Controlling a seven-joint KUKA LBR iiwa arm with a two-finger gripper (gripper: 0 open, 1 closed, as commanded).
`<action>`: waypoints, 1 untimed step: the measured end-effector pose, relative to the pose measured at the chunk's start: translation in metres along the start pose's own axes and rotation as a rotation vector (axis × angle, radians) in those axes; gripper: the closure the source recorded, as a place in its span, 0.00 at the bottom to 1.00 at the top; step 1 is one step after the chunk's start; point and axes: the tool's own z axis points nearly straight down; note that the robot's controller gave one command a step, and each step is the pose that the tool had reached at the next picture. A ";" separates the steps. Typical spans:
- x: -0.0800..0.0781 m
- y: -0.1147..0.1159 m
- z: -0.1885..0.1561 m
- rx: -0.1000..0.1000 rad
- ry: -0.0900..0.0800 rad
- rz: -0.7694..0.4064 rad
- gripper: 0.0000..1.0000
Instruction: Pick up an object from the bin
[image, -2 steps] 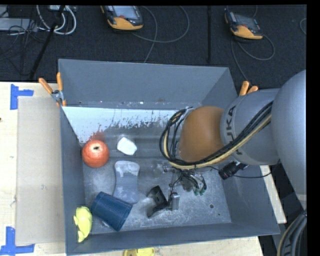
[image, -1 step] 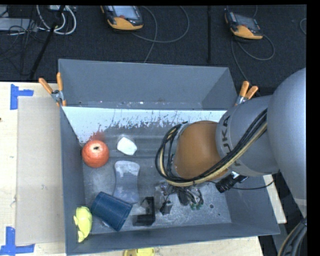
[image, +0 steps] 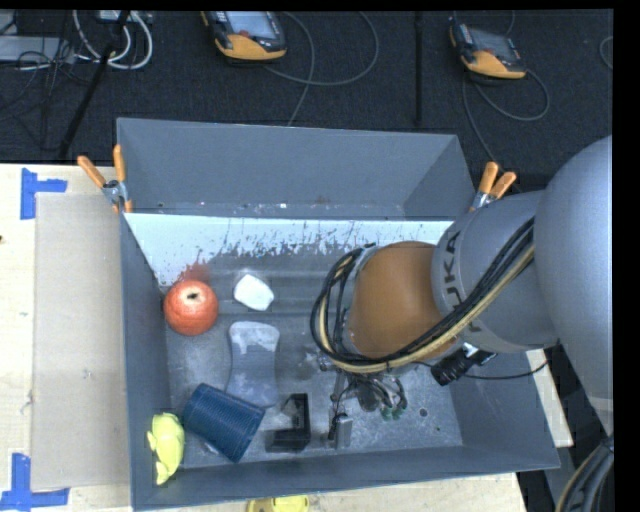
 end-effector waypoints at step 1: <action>0.000 0.000 0.000 0.000 0.000 0.000 0.00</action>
Offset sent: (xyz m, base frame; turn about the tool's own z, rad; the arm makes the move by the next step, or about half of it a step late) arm -0.0021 0.0670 -0.0069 -0.2678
